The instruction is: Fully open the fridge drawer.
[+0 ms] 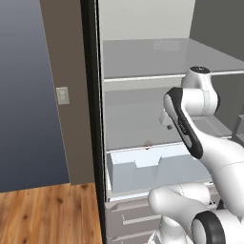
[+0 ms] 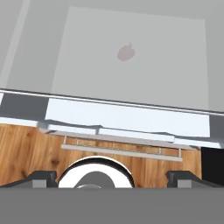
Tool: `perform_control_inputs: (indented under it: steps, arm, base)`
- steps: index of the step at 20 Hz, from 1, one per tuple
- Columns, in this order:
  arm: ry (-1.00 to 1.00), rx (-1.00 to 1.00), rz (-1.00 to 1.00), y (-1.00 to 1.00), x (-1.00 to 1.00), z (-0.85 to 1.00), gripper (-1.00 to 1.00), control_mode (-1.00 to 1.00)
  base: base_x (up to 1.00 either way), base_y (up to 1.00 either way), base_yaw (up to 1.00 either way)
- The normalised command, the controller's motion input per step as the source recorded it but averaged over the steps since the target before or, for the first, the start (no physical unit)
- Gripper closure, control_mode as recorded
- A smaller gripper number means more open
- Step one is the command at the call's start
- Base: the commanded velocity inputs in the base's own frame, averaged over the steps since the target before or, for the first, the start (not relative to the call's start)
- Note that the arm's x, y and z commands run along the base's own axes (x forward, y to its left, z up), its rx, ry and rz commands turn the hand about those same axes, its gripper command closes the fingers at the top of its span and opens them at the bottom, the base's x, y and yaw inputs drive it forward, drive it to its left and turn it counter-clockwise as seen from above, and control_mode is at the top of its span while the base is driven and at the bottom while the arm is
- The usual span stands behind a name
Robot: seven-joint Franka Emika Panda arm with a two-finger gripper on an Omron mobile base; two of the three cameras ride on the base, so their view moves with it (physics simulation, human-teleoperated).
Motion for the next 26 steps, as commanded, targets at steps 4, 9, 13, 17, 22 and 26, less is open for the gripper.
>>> perform_control_inputs:
  steps: [4,9,13,17,22,26]
  arm:
    - [0.0,0.0,0.0,0.0,0.0,0.0,-1.0,1.0]
    - [0.0,0.0,0.0,0.0,0.0,0.0,-1.0,1.0]
    - [0.0,0.0,0.0,0.0,0.0,0.0,-1.0,1.0]
    - [0.0,0.0,0.0,0.0,0.0,0.0,-1.0,1.0]
    - [0.0,0.0,0.0,0.0,0.0,0.0,-1.0,1.0]
    - [0.0,0.0,0.0,0.0,0.0,0.0,-1.0,1.0]
  base:
    - [-0.26,-0.03,0.0]
    - [-0.32,-0.11,0.0]
    - [-0.31,-0.1,0.0]
    - [-0.38,-0.15,0.0]
    - [-0.42,-0.16,0.0]
    - [-0.44,-0.18,0.0]
